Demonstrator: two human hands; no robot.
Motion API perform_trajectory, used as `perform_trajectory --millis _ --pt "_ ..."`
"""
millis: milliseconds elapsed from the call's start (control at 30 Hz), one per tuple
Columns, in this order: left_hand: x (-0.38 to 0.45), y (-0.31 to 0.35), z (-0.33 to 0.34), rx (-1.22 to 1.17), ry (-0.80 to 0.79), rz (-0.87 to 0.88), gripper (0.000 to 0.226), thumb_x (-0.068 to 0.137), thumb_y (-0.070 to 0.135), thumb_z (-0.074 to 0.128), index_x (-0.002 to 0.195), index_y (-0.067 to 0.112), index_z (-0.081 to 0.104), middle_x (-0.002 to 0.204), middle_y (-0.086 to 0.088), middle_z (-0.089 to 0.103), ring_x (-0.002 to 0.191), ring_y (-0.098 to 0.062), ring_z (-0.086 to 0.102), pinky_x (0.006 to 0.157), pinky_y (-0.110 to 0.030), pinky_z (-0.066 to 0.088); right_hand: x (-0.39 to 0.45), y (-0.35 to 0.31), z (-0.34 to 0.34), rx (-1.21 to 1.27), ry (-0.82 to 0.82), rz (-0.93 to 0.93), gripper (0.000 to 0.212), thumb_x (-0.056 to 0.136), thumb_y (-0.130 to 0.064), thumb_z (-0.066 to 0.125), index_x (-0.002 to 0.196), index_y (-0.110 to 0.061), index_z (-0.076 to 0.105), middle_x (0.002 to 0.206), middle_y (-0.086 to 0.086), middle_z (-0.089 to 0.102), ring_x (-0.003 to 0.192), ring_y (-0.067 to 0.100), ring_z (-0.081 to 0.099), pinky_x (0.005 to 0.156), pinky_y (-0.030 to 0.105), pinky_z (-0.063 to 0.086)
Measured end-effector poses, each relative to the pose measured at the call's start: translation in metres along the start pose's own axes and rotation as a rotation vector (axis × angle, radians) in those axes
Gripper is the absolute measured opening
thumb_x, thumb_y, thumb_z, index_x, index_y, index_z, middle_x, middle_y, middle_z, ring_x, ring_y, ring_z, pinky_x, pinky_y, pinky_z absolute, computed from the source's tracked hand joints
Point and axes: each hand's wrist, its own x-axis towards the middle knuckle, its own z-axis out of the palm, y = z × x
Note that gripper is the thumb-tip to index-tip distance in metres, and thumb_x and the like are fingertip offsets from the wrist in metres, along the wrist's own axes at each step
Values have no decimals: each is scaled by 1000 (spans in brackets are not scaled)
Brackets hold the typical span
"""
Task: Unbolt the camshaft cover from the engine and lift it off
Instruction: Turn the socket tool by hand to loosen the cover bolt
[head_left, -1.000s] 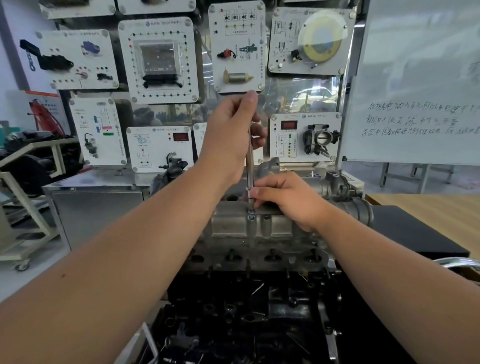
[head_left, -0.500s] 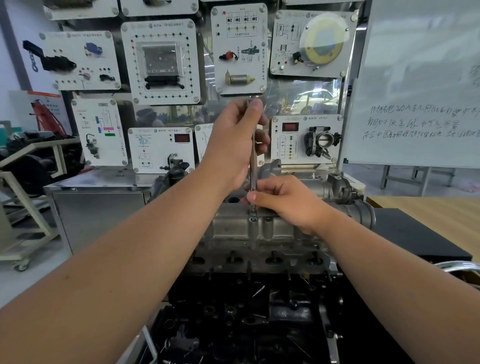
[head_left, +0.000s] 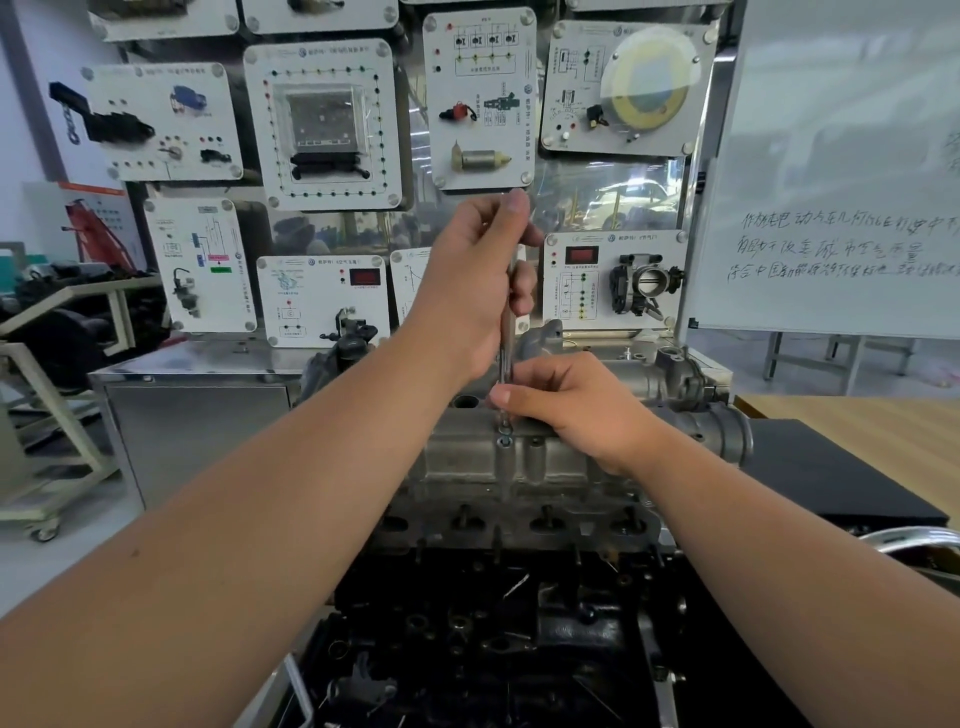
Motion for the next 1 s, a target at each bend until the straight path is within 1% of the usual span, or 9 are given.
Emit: perform_trajectory --millis 67,133,233,300,400,500,600,833,1000 --pt "-1 0 3 -13 -36 -16 21 109 34 47 99 20 58 68 9 62 44 -6 36 42 -21 31 1 0 3 0 58 -21 10 79 -36 83 76 -33 74 71 1 70 65 12 63 70 31 54" --pt "0 0 5 -48 -74 -58 35 110 40 39 101 18 64 67 6 61 44 -6 35 42 -21 29 2 1 3 -3 106 -24 19 82 -27 83 68 -33 72 70 3 71 63 12 63 65 29 52" --pt "2 2 2 -54 -54 -60 36 111 37 39 101 14 65 66 6 61 46 -6 42 45 -22 35 1 -3 1 64 41 5 18 88 -20 77 72 -28 78 92 18 76 74 20 66 72 29 57" --pt "2 4 -1 -27 -5 -42 30 110 34 44 99 14 63 66 7 63 50 -7 49 50 -22 41 1 -4 -1 105 -9 33 17 92 -17 73 78 -25 80 97 13 77 80 16 69 79 28 60" --pt "0 6 -4 -31 35 -27 21 108 29 52 95 15 61 67 6 63 54 -9 54 50 -24 45 1 -4 -2 82 -41 37 11 92 -23 72 86 -19 80 95 10 78 87 19 71 92 37 58" --pt "0 7 -1 -26 27 21 15 106 22 56 93 16 53 69 5 60 51 -8 50 46 -22 39 1 -4 3 13 35 8 14 75 -39 84 74 -30 74 83 11 75 79 20 67 87 42 57" --pt "1 6 2 -14 12 32 17 107 26 54 93 17 51 71 5 60 48 -7 42 44 -22 34 3 -1 4 35 98 0 16 81 -25 83 69 -26 73 78 10 75 71 20 66 76 38 58" --pt "3 5 2 -6 -61 -42 29 111 32 42 97 13 59 66 6 58 50 -7 43 49 -22 36 2 -2 -2 119 -40 53 15 93 -18 70 83 -22 81 95 8 78 86 14 72 90 35 58" --pt "3 4 4 37 18 56 17 104 20 60 92 16 48 68 4 55 50 -8 48 45 -21 40 2 0 3 22 45 18 14 89 -29 76 86 -15 76 88 13 77 83 27 69 93 54 55"
